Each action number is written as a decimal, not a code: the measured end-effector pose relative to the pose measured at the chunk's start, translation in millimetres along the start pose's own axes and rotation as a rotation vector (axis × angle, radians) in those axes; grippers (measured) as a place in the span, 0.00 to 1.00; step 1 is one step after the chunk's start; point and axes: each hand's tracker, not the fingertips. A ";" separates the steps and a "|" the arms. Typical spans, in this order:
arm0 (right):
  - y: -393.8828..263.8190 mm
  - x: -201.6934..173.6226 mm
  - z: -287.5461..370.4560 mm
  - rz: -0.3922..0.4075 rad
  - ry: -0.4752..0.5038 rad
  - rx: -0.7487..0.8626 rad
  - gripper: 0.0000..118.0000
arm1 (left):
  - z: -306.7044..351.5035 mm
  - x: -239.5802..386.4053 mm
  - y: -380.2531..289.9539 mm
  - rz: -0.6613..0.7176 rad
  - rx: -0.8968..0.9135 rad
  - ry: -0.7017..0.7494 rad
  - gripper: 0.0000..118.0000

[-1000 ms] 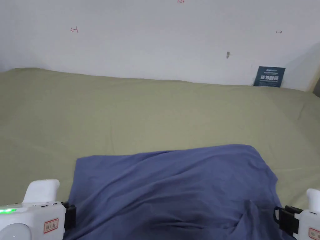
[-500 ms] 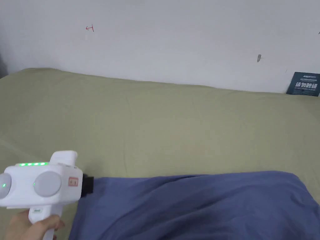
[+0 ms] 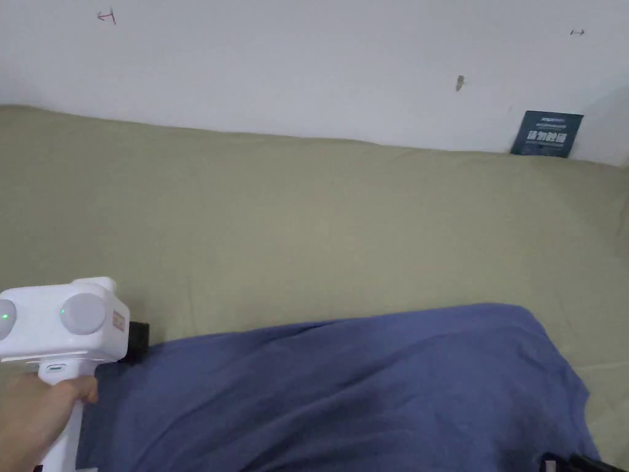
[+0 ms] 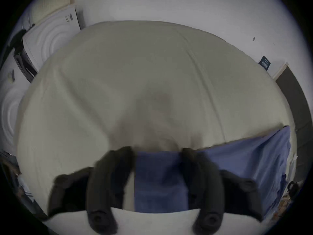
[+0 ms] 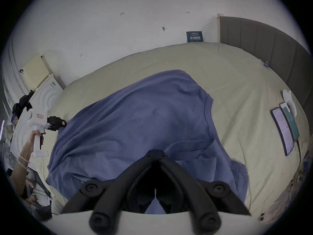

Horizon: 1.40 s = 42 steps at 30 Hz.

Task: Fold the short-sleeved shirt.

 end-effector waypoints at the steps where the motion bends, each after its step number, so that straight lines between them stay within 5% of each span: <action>1: 1.3 1.7 -0.7 -0.004 0.003 -0.004 0.00 | 3.6 3.5 -2.2 -0.029 0.009 0.000 0.04; 9: 48.6 15.4 -7.5 0.021 -0.015 0.039 0.01 | 28.7 1.0 -3.1 0.004 0.021 -0.075 0.04; 10: 59.2 16.9 -9.7 0.040 -0.026 0.053 0.17 | 30.1 -4.5 -0.5 0.028 0.033 -0.107 0.04; 11: 69.9 18.6 -12.5 0.056 -0.039 0.071 0.49 | 34.4 -7.6 1.0 0.053 0.037 -0.134 0.04; 12: 80.7 21.1 -16.0 0.061 -0.040 0.082 0.71 | 38.5 -9.0 2.1 0.047 0.038 -0.127 0.04; 14: 105.3 25.7 -28.8 0.055 -0.043 0.098 0.79 | 43.1 -10.5 4.1 0.039 0.060 -0.120 0.04; 15: 117.5 27.0 -35.4 0.058 -0.058 0.102 0.92 | 45.5 -10.0 4.5 0.031 0.067 -0.118 0.04; 20: 181.0 28.5 -79.6 0.215 -0.149 0.099 0.89 | 50.8 -8.4 3.6 0.014 0.093 -0.120 0.04; 26: 232.4 51.0 -164.6 0.049 -0.098 -0.104 0.77 | 28.2 -15.4 8.1 -0.021 0.089 -0.094 0.04; 28: 227.2 45.1 -179.0 0.002 -0.118 -0.162 0.58 | 23.1 -18.5 10.0 -0.017 0.082 -0.089 0.04; 31: 217.2 53.0 -210.0 -0.056 -0.117 -0.242 0.48 | 18.4 -21.4 9.3 -0.021 0.075 -0.086 0.04; 33: 210.6 56.5 -223.5 -0.099 -0.183 -0.256 0.00 | 14.7 -23.5 11.5 -0.029 0.071 -0.081 0.04; 35: 215.9 47.5 -214.8 -0.050 -0.163 -0.230 0.00 | 20.2 -15.7 8.1 -0.026 0.065 -0.085 0.04; 37: 218.1 39.3 -208.0 0.085 -0.247 -0.187 0.00 | 20.4 -15.5 8.9 -0.036 0.069 -0.080 0.04; 40: 216.3 36.9 -213.0 0.063 -0.070 -0.286 0.00 | 22.0 -22.2 10.1 -0.026 0.074 -0.082 0.04; 42: 211.8 28.0 -210.3 0.098 -0.169 -0.231 0.00 | 28.5 -22.1 7.8 -0.017 0.080 -0.086 0.04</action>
